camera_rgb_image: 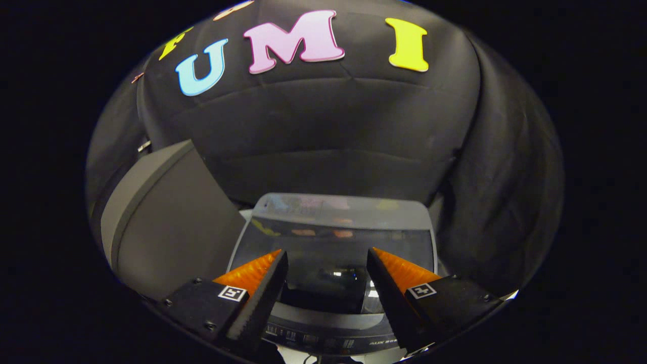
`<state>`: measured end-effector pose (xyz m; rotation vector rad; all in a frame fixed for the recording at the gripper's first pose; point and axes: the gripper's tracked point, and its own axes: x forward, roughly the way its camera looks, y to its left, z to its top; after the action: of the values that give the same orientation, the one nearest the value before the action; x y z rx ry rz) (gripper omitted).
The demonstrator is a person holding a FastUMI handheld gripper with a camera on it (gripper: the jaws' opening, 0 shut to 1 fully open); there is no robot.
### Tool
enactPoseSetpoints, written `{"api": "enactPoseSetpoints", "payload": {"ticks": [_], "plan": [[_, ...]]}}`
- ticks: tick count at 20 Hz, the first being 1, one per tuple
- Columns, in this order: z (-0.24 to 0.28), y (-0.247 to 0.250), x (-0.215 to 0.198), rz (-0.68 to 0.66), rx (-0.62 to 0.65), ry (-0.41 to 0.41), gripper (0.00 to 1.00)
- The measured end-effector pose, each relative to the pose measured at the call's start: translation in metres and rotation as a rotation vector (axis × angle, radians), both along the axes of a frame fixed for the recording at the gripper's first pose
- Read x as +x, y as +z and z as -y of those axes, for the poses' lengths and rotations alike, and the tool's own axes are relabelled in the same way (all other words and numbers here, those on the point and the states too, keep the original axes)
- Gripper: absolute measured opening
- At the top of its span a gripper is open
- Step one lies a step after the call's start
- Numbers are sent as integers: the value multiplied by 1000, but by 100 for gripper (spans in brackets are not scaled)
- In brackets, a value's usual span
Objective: Put the clothes into the washing machine and then close the washing machine lid.
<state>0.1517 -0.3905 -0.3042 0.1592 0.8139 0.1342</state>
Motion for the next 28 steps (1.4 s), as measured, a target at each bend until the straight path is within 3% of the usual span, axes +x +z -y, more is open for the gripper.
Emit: {"api": "enactPoseSetpoints", "payload": {"ticks": [3,8,14,21,28], "plan": [[1,31,18,89,16,-45,99],[-16,97,44,312,-21,-52,99],[-45,193,33,593,0,-110,99],[-80,224,2,607,10,-235,99],[-113,240,-22,635,-29,-257,99]]}}
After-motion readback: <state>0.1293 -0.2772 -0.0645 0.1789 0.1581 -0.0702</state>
